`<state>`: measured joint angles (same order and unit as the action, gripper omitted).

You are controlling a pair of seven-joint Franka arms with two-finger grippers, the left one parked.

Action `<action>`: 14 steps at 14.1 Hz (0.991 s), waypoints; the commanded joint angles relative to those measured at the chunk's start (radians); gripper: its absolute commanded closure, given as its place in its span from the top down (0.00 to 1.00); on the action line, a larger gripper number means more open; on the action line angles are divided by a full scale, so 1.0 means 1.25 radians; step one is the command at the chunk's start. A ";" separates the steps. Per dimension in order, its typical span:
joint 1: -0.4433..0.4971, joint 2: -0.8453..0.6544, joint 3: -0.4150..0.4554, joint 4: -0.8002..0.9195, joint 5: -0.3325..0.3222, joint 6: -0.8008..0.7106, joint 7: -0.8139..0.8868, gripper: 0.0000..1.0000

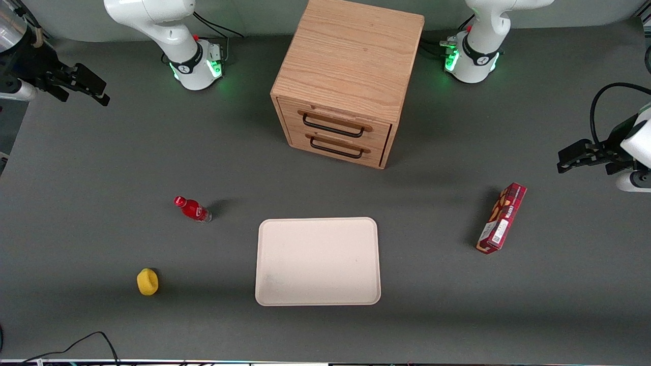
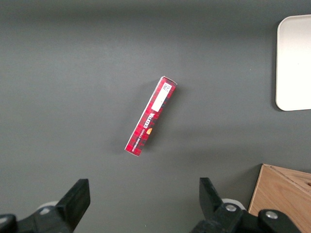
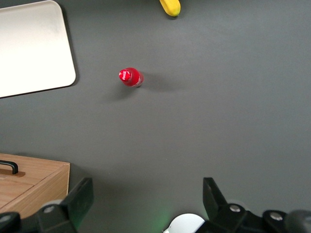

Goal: Open upper drawer
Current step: 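Move the right gripper to the upper drawer's black handle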

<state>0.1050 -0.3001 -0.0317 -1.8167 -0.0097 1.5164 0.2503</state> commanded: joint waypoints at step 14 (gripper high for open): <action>0.009 0.228 0.166 0.293 0.181 -0.080 -0.207 1.00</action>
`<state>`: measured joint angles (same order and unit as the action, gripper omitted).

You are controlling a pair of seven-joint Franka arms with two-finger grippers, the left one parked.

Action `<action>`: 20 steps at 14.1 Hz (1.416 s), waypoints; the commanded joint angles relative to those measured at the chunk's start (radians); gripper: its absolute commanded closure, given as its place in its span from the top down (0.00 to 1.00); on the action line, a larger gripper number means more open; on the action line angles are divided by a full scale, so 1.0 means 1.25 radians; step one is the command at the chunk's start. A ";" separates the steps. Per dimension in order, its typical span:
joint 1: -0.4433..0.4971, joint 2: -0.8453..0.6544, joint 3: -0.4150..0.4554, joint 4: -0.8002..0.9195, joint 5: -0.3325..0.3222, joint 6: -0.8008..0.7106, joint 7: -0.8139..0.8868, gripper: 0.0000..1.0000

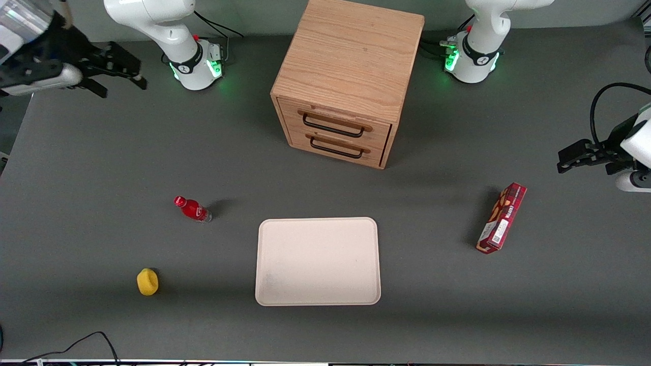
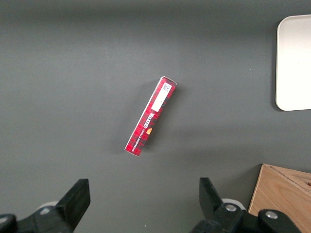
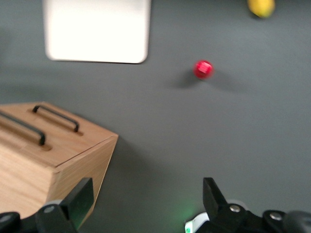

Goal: Open upper drawer
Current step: 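Move the right gripper to the upper drawer's black handle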

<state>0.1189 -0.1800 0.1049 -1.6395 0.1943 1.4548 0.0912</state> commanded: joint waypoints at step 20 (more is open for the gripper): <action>0.047 0.612 0.375 0.197 0.076 0.247 -0.323 1.00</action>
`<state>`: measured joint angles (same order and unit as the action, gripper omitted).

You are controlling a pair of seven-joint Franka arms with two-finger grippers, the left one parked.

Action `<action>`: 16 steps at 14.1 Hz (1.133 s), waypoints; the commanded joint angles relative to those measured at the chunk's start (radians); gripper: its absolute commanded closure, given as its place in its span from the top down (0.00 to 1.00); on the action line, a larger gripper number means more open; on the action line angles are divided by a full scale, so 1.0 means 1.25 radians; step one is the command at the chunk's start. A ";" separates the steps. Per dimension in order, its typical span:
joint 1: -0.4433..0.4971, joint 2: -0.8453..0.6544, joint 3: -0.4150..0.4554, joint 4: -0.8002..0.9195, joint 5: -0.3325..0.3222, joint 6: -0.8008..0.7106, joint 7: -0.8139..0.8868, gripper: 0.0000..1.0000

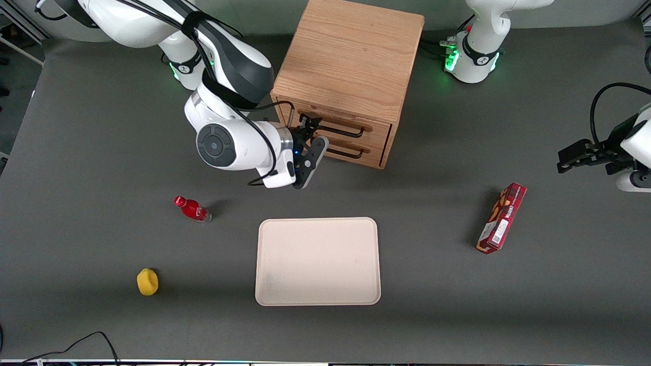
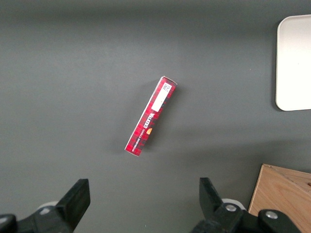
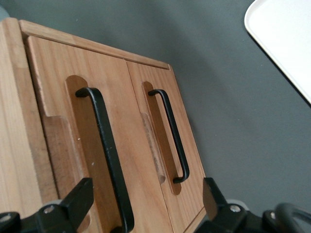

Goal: Open upper drawer

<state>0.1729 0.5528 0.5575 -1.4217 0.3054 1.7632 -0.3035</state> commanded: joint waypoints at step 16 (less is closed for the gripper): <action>0.045 0.058 0.026 -0.031 -0.012 0.112 -0.004 1.00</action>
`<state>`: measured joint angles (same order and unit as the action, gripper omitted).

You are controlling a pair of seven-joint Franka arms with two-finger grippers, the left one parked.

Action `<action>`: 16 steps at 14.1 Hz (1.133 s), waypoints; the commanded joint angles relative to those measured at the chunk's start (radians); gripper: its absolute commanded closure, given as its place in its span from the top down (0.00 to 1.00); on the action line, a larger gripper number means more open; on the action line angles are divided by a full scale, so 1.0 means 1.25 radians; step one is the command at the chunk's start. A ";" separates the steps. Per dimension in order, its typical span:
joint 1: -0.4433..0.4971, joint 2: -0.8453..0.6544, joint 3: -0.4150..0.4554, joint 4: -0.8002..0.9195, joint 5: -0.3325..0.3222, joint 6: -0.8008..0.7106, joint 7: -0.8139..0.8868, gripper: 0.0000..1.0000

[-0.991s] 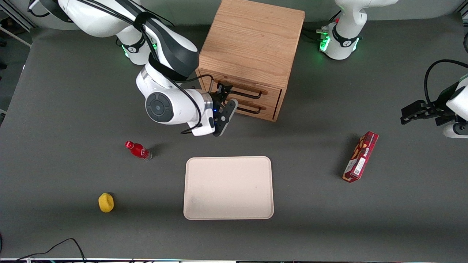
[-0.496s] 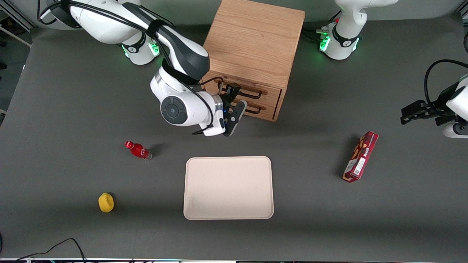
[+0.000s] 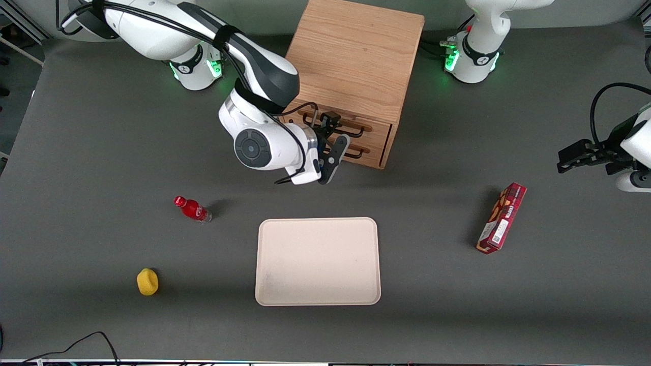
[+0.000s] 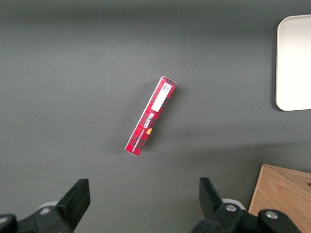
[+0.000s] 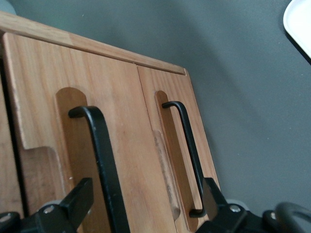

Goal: Open upper drawer

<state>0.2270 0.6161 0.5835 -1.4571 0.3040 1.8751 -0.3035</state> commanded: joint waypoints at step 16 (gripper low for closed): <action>-0.018 0.083 -0.040 0.120 -0.042 0.043 -0.011 1.00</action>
<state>0.1930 0.7012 0.5417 -1.3554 0.2668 1.9293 -0.3055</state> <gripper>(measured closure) 0.000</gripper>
